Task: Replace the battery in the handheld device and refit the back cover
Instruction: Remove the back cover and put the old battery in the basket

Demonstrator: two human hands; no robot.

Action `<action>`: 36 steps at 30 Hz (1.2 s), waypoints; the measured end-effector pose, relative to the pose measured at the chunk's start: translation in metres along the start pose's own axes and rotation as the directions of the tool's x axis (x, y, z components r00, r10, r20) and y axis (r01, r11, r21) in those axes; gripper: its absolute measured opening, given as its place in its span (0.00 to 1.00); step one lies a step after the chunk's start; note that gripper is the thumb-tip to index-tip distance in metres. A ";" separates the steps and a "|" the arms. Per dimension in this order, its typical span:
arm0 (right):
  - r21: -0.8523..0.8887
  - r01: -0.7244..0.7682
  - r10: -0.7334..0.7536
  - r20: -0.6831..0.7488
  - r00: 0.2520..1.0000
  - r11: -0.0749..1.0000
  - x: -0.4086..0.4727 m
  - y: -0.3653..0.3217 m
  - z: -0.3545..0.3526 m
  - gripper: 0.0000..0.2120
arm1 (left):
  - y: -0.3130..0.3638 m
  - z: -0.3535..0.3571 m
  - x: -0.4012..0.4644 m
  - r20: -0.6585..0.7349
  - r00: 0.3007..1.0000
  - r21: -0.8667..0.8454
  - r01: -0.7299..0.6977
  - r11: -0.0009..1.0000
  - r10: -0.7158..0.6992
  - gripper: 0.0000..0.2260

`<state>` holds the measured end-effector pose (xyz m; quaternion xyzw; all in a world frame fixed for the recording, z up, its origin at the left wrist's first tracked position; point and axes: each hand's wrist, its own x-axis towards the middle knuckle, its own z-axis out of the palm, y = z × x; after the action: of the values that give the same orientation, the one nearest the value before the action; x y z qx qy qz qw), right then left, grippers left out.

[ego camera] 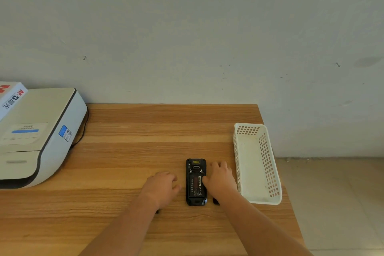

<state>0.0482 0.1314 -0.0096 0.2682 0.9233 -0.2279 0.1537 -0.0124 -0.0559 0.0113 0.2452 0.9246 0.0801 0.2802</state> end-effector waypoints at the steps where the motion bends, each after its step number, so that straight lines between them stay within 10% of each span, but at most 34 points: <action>1: 0.006 0.027 -0.027 0.011 1.000 1.000 0.000 -0.003 0.000 0.27 | -0.001 0.000 0.001 0.000 1.000 -0.004 0.003 1.000 -0.003 0.21; 26: -0.055 0.022 -0.017 0.078 0.997 0.998 -0.007 -0.030 0.038 0.32 | -0.019 -0.001 0.002 -0.018 1.000 -0.030 0.001 1.000 -0.001 0.18; 36: -0.216 0.428 -0.393 0.185 0.901 0.878 -0.009 0.000 0.023 0.30 | -0.025 0.001 0.006 -0.010 1.000 -0.031 -0.005 0.999 0.005 0.18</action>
<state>0.0591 0.1165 -0.0259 0.0283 0.9679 -0.1542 0.1967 -0.0266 -0.0749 -0.0001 0.2426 0.9241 0.0966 0.2790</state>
